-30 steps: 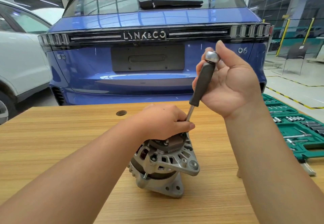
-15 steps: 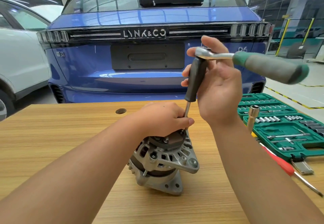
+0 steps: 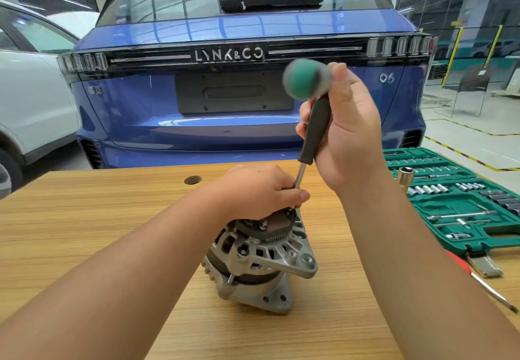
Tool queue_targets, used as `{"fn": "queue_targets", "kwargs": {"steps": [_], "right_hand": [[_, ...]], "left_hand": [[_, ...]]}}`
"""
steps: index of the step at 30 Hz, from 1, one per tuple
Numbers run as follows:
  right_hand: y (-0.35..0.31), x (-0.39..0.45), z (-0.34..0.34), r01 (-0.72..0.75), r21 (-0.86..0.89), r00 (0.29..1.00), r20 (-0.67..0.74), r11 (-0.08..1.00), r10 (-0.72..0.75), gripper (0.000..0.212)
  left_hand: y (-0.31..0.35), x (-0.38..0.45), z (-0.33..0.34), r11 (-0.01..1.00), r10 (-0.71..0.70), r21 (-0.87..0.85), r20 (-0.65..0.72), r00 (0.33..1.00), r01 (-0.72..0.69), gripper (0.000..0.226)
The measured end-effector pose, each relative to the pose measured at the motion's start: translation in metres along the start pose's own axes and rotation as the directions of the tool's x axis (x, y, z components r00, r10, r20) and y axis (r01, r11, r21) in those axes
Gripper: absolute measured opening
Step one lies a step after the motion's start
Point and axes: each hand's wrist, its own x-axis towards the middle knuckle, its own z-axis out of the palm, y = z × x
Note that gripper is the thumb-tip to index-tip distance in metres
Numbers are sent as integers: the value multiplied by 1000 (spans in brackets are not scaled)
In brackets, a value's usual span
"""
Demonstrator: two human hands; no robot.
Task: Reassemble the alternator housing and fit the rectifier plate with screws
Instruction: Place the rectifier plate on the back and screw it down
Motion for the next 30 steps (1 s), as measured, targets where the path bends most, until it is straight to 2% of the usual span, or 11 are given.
{"fn": "queue_targets", "kwargs": {"steps": [3, 5, 7, 9, 11, 13, 15, 19, 24, 30], "right_hand": [[-1, 0, -2, 103, -182, 982, -136, 978, -129, 50], [-4, 0, -2, 185, -392, 936, -210, 901, -283, 37], [-7, 0, -5, 205, -508, 906, -225, 837, -358, 21], [-11, -1, -6, 152, -472, 941, -198, 868, -273, 13], [-15, -1, -3, 22, -239, 985, -163, 971, -62, 12], [-19, -1, -3, -157, -26, 984, -85, 987, 154, 14], [-26, 1, -6, -268, 14, 963, -28, 963, 268, 12], [-35, 6, -12, -339, -5, 940, -51, 941, 338, 13], [-38, 4, -9, -405, 47, 914, 12, 913, 405, 14], [-41, 3, -3, -411, 107, 888, -179, 905, 424, 16]], "left_hand": [[-1, 0, 1, 1000, 17, -20, 4, 1000, -17, 47], [0, -1, 0, 999, 39, -31, 12, 999, -38, 43], [1, -1, -1, 998, 54, -24, 22, 998, -54, 39], [2, -1, -1, 999, 49, -10, 13, 999, -49, 40], [0, 0, 0, 999, 40, -11, -1, 999, -40, 47], [-1, 0, 0, 999, 33, -16, -8, 999, -33, 50], [-1, 0, 0, 999, 30, -22, -3, 1000, -30, 50], [1, 0, -1, 999, 41, -24, 26, 999, -40, 42], [1, 0, -2, 999, 33, -30, 27, 999, -32, 40], [2, 0, -2, 999, 33, -32, 32, 999, -32, 41]]}}
